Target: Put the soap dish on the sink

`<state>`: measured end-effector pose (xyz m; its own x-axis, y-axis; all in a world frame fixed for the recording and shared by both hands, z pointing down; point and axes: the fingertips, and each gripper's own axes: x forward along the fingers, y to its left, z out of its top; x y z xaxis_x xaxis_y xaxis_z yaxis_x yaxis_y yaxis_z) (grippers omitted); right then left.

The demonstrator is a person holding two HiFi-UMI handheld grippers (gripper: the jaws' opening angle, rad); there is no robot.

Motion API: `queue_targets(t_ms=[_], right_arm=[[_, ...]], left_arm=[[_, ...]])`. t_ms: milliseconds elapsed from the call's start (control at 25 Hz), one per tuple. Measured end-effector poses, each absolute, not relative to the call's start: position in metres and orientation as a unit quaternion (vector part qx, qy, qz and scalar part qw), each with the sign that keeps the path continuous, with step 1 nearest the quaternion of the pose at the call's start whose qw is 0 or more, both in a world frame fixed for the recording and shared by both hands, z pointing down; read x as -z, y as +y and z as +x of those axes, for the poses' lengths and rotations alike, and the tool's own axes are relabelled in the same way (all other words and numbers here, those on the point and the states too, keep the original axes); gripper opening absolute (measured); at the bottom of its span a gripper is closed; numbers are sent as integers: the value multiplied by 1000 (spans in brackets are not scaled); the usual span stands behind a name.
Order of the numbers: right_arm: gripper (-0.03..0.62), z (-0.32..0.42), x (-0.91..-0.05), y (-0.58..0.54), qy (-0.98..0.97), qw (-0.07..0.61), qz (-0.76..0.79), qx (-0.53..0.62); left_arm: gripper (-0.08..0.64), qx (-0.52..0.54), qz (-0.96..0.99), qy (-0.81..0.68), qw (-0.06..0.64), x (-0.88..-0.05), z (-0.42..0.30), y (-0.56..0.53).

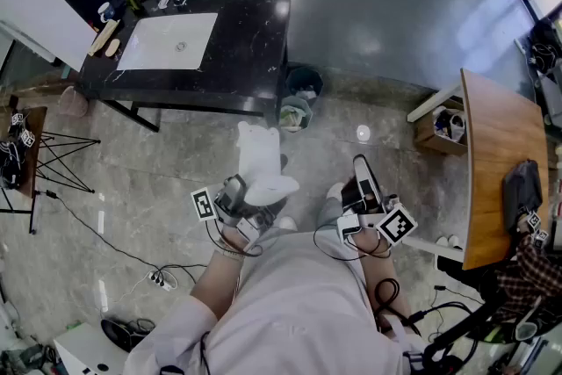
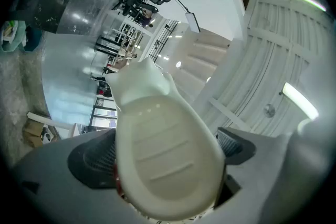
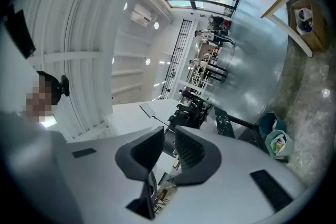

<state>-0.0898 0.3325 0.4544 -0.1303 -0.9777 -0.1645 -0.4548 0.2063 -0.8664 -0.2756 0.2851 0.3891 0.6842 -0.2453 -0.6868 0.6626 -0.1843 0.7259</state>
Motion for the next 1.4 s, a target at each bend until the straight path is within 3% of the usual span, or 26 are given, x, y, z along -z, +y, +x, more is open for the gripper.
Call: queue_targets(t_ms=[680, 1400], right_arm=[[77, -70, -471, 260, 686, 391, -502, 353], [77, 42, -475, 100, 700, 368, -464, 398]], left_arm=[[584, 367, 687, 121, 615, -402, -249, 233], [583, 396, 687, 61, 606, -402, -146, 89]])
